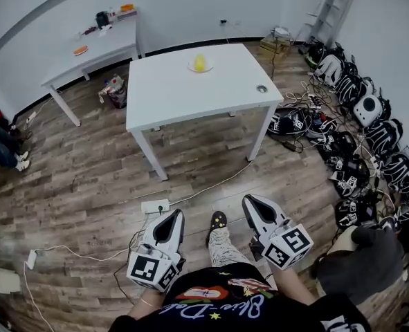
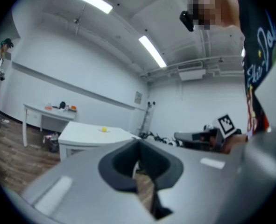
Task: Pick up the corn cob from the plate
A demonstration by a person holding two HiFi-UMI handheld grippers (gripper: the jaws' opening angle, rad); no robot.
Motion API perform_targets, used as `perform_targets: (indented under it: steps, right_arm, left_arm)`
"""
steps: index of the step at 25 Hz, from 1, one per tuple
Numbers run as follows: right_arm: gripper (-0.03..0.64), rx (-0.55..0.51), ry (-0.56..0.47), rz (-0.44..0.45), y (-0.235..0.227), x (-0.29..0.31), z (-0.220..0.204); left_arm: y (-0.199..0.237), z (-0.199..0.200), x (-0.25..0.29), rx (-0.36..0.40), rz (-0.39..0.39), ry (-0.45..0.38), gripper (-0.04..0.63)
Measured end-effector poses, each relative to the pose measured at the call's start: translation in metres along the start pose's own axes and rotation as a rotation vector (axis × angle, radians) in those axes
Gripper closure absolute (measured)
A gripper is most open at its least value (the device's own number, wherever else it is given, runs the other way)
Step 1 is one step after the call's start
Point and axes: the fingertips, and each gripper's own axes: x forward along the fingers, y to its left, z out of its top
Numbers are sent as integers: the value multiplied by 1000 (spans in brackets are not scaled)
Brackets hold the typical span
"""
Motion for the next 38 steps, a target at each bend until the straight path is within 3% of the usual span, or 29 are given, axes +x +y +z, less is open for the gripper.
perform_targets:
  steps: [5, 14, 20, 25, 32, 33, 35, 38]
  right_arm:
    - [601, 13, -11, -8, -87, 92, 27]
    - [601, -37, -75, 131, -192, 264, 112]
    - [601, 39, -50, 131, -231, 356, 113]
    - [601, 8, 9, 112, -267, 455, 116]
    - [590, -58, 123, -24, -341, 604, 116]
    - [572, -48, 150, -56, -354, 623, 112]
    - [468, -11, 208, -129, -379, 658, 102]
    - [413, -1, 282, -246, -414, 703, 85]
  left_arm:
    - [65, 25, 97, 6, 26, -21, 602]
    - [170, 91, 270, 104, 131, -83, 601]
    - [219, 93, 339, 72, 121, -70, 603]
    - [276, 101, 402, 40, 99, -79, 603]
    - [357, 123, 486, 14, -8, -59, 603]
    - [370, 123, 494, 7, -14, -49, 603]
    - [396, 122, 511, -22, -22, -33, 601]
    - [430, 119, 534, -65, -38, -16, 601]
